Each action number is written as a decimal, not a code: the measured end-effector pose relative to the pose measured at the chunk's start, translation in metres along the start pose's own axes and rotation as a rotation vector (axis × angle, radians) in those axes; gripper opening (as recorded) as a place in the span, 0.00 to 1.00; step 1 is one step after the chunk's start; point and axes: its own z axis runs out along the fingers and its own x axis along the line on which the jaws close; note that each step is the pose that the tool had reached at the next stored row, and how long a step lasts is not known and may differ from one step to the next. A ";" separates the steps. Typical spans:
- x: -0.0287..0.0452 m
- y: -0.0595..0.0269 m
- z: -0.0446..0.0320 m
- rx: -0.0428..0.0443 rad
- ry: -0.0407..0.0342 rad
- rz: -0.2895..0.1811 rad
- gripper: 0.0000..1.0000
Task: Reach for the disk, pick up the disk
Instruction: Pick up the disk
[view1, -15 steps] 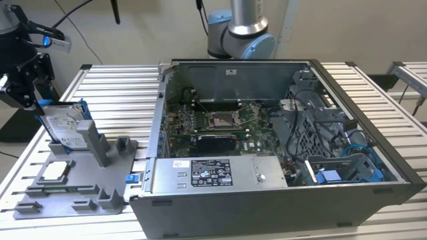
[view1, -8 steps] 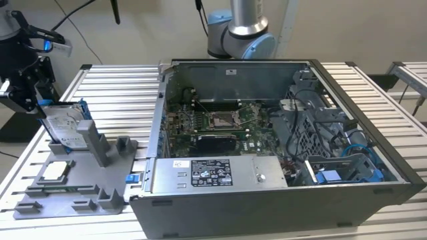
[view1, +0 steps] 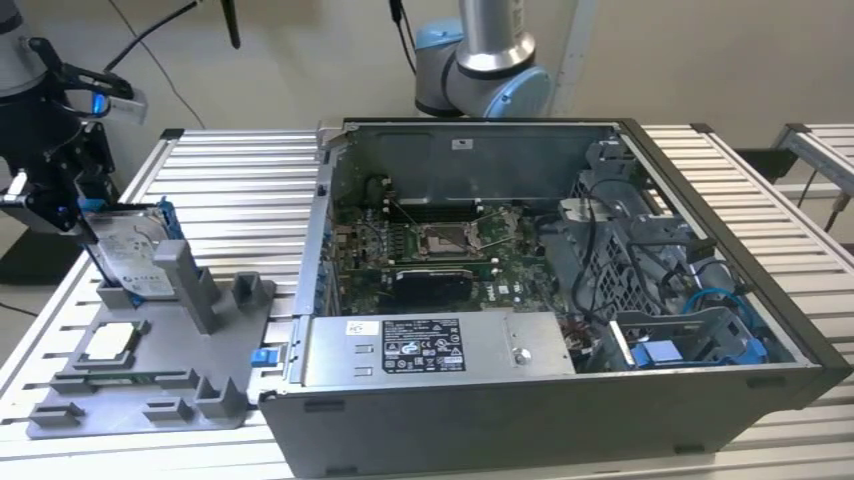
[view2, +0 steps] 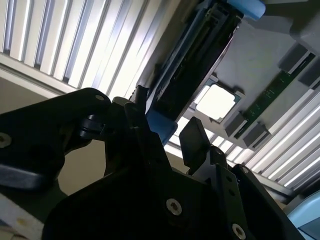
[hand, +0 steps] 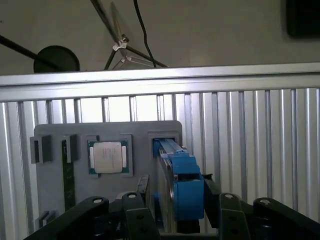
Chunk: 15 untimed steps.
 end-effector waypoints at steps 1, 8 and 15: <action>0.0001 0.0002 0.0015 0.0002 -0.0017 0.000 1.00; 0.0007 0.0000 0.0131 0.0029 -0.0131 -0.001 1.00; 0.0012 0.0000 0.0248 0.0034 -0.0258 -0.001 1.00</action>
